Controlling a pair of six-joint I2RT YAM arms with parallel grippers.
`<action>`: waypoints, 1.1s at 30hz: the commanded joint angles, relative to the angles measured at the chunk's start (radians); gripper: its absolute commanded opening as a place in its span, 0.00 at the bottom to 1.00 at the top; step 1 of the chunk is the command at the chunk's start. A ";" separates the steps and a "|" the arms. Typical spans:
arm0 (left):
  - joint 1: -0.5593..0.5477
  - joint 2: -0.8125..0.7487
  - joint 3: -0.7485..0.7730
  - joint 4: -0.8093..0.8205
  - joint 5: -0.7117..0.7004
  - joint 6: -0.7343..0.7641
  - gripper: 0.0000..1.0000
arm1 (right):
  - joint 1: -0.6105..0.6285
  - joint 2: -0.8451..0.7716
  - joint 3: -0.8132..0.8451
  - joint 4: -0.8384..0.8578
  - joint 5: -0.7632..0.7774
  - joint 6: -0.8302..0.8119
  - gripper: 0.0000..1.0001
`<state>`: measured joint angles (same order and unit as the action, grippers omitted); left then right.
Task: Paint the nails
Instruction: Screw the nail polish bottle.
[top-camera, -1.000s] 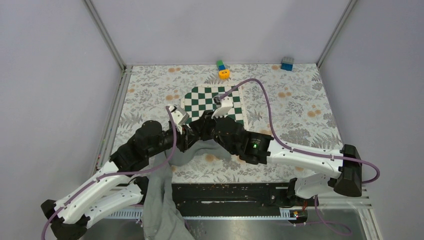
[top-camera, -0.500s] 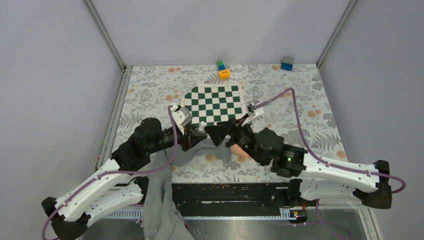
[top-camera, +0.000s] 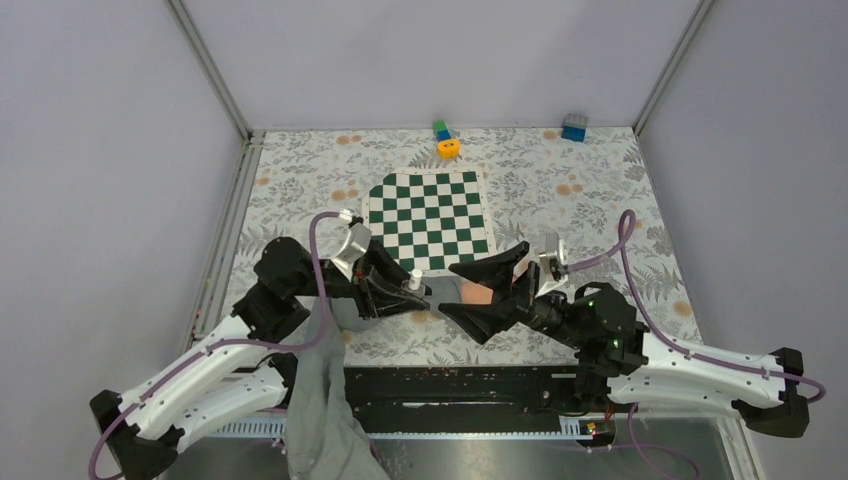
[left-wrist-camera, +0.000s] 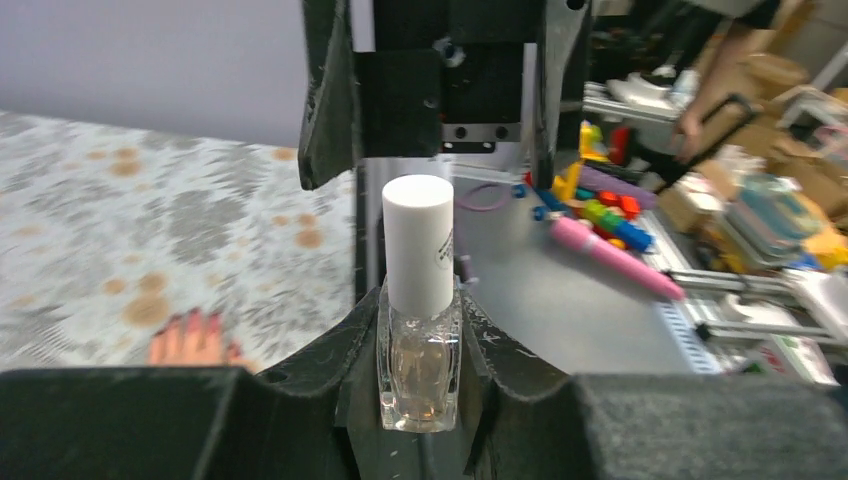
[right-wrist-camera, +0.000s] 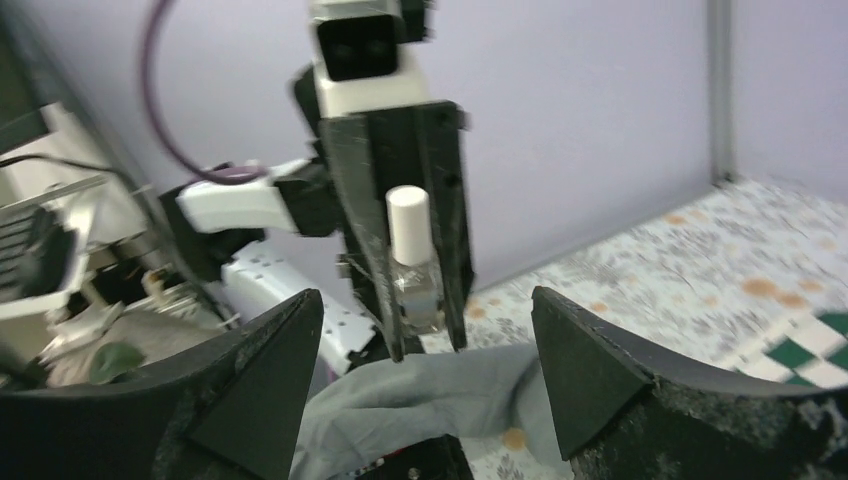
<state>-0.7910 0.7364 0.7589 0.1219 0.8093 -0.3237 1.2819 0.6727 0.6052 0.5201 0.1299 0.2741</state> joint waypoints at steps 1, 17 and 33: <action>0.007 0.035 -0.030 0.347 0.262 -0.213 0.00 | 0.005 -0.007 0.075 0.092 -0.243 -0.062 0.84; -0.042 0.050 -0.009 0.355 0.370 -0.233 0.00 | -0.057 0.144 0.227 0.074 -0.478 0.000 0.80; -0.053 0.058 -0.014 0.393 0.380 -0.261 0.00 | -0.107 0.322 0.246 0.313 -0.660 0.223 0.67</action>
<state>-0.8391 0.7986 0.7265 0.4446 1.1645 -0.5774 1.1828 0.9852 0.8013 0.7353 -0.4706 0.4454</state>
